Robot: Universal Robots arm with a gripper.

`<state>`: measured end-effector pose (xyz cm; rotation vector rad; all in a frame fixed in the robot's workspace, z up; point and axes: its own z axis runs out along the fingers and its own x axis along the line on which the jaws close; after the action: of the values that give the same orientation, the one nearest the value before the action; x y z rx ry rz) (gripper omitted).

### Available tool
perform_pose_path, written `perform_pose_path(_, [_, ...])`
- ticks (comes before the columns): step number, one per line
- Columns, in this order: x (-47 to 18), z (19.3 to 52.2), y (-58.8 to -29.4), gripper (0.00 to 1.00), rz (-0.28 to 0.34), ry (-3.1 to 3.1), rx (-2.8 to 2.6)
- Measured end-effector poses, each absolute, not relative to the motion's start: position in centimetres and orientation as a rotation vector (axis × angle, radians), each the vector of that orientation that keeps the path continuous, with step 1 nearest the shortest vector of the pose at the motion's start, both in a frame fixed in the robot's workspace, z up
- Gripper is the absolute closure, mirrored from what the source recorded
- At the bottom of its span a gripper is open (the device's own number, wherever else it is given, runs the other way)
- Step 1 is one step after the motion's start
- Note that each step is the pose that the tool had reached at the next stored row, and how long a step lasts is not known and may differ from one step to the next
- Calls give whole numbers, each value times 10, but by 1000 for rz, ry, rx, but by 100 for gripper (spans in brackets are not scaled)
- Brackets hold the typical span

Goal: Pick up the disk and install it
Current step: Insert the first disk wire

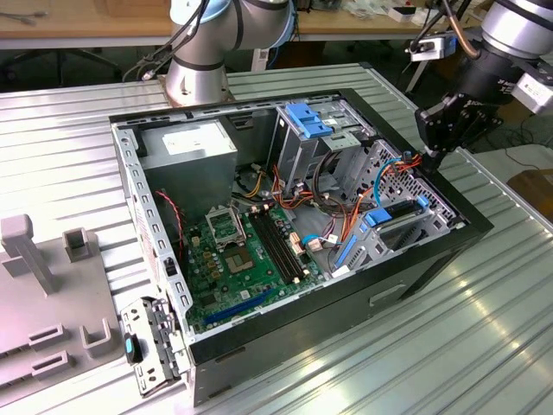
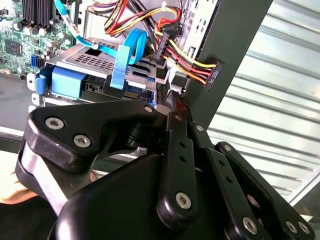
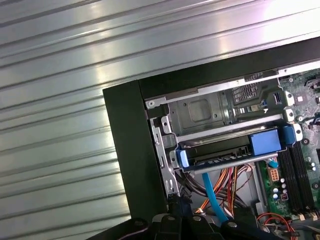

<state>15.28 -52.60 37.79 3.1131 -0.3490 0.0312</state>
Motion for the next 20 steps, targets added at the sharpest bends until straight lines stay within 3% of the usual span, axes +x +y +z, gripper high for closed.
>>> perform_pose_path(20, [162,378,-462,89,34,-301,3118])
